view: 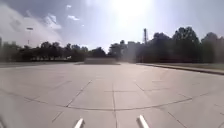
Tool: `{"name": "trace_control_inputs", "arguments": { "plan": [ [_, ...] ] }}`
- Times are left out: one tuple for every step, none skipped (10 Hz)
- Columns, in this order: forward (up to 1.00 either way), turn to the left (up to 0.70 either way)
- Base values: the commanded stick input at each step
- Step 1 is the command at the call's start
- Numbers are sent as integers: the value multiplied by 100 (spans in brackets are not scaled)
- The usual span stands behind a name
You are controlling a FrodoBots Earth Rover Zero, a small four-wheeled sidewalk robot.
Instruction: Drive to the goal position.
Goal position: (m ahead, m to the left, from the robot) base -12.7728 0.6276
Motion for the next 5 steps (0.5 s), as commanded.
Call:
{"name": "trace_control_inputs", "arguments": {
  "plan": [
    [70, 1],
    [70, 2],
    [70, 2],
    [70, 2],
    [70, 2]
  ]
}}
